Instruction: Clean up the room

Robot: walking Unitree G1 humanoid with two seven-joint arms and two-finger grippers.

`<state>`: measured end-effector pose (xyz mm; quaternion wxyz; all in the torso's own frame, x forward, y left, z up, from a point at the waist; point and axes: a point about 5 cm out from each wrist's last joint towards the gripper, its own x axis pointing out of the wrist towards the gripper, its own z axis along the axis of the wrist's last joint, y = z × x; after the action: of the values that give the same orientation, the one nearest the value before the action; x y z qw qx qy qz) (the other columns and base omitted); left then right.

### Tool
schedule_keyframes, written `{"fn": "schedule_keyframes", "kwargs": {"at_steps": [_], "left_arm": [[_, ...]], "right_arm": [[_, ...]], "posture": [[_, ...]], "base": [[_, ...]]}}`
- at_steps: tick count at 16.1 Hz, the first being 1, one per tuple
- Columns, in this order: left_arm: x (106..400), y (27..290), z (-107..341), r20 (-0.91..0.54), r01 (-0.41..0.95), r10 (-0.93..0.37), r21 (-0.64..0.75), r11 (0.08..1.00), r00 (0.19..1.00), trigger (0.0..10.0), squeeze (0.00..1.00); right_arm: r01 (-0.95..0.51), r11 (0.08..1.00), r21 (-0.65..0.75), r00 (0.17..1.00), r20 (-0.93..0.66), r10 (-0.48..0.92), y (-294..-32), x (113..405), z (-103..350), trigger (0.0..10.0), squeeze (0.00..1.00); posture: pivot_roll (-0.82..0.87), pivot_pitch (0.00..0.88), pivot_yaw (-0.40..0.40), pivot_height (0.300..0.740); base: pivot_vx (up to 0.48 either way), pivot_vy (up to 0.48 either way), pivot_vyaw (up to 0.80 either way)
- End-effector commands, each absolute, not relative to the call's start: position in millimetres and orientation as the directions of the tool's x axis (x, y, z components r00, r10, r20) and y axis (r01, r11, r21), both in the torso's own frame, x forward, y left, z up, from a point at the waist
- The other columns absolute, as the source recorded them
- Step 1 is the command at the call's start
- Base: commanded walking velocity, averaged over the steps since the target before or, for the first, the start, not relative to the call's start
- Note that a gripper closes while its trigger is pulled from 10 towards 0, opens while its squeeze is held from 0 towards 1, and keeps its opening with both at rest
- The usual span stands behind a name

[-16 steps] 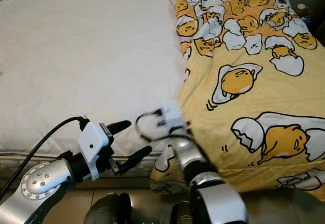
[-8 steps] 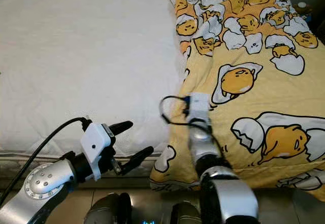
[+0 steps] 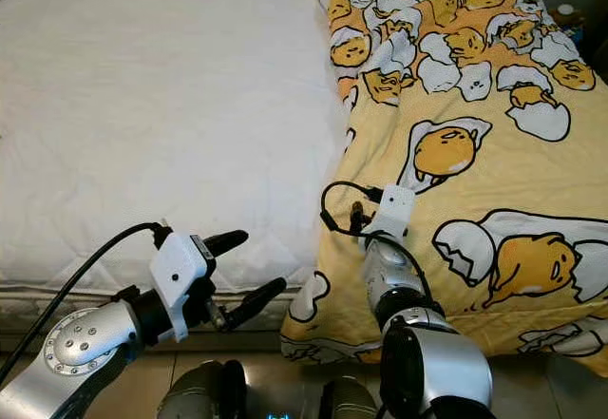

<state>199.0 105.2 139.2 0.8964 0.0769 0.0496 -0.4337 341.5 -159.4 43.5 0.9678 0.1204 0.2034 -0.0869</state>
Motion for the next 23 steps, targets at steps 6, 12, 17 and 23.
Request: {"fn": "schedule_keyframes", "kwargs": {"at_steps": [6, 12, 17, 23], "left_arm": [[196, 105, 141, -0.154, 0.788, -0.772, 0.109, 0.606, 0.616, 10.0, 0.00], [197, 105, 140, -0.158, 0.790, -0.774, 0.111, 0.603, 0.613, 10.0, 0.00], [197, 106, 140, -0.161, 0.786, -0.769, 0.116, 0.607, 0.618, 10.0, 0.00], [200, 104, 141, -0.154, 0.790, -0.775, 0.123, 0.601, 0.613, 10.0, 0.00]], "right_arm": [[0.107, 0.989, 0.102, 0.952, -0.299, -0.072, -152, 356, 66, 10.0, 1.00], [0.114, 0.972, 0.205, 0.876, -0.483, -0.001, -143, 340, 37, 10.0, 0.00], [0.125, 0.975, 0.182, 0.828, -0.561, -0.001, -143, 329, 22, 5.2, 0.00], [0.097, 0.975, 0.200, 0.823, -0.567, 0.034, -138, 327, 21, 0.0, 0.00]], "posture": [[0.11, 0.171, 0.006, 0.714], [0.12, 0.177, 0.005, 0.714], [0.13, 0.180, 0.002, 0.714], [0.12, 0.157, 0.004, 0.714]], "base": [[0.000, 0.000, 0.00], [0.000, 0.000, 0.00], [0.000, 0.000, 0.00], [0.000, 0.000, 0.00]]}}
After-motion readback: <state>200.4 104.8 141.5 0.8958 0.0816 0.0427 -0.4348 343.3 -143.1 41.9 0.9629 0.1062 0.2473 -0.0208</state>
